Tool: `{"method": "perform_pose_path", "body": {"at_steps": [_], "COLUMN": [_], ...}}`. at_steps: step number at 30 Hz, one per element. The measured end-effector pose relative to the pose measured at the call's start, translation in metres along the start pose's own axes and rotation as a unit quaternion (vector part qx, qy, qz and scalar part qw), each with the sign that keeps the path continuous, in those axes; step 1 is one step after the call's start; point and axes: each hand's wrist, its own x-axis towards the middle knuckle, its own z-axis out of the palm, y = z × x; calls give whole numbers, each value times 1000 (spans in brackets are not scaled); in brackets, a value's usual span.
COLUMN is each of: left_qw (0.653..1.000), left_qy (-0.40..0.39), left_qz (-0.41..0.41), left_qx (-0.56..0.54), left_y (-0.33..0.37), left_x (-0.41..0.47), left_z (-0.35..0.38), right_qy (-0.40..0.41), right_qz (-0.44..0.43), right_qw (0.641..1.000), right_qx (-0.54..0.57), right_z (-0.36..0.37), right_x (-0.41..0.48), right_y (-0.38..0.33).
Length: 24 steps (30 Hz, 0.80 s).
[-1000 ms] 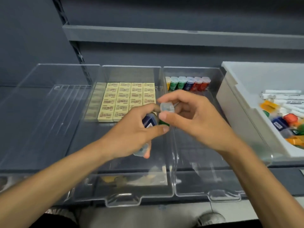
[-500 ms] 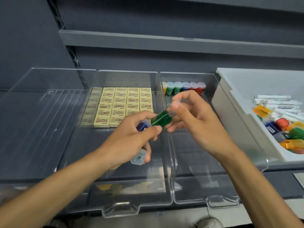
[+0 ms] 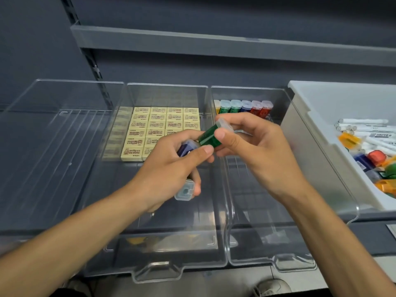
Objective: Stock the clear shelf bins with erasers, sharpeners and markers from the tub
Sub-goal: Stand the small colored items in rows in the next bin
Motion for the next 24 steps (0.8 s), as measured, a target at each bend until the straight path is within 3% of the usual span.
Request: {"method": "perform_pose_path", "body": {"at_steps": [14,24], "left_qw": [992,999], "left_qy": [-20,-11], "left_qz": [48,-35], "left_qx": [117,-20], "left_y": [8,8], "left_x": [3,5], "left_z": [-4,-8], "right_qy": [-10,-18], "right_qz": [6,17], "right_qw": [1000,1000], "right_qx": [4,-15], "right_z": [-7,2], "right_x": [2,2], "right_y": [-3,0]}}
